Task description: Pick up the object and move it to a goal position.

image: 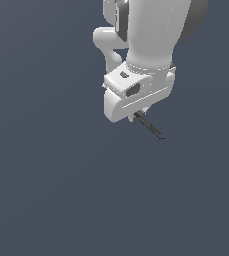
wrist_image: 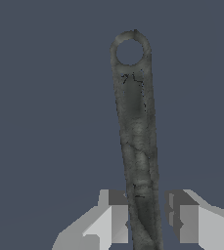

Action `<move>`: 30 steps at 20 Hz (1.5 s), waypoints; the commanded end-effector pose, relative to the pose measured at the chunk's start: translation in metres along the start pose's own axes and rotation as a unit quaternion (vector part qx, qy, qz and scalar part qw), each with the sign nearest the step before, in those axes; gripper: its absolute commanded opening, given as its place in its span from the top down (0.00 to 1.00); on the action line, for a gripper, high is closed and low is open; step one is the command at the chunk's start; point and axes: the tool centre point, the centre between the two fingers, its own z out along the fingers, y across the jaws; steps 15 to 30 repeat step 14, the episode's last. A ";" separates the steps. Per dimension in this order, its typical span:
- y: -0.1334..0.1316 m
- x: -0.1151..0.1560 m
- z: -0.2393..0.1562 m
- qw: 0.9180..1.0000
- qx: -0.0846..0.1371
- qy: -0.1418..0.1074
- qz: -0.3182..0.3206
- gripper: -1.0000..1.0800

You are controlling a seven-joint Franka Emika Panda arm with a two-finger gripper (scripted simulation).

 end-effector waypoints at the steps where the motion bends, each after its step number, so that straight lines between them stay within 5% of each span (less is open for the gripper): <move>1: 0.002 0.005 -0.012 1.000 0.000 0.000 0.000 1.00; 30: 0.005 0.017 -0.034 1.000 0.000 0.000 0.000 1.00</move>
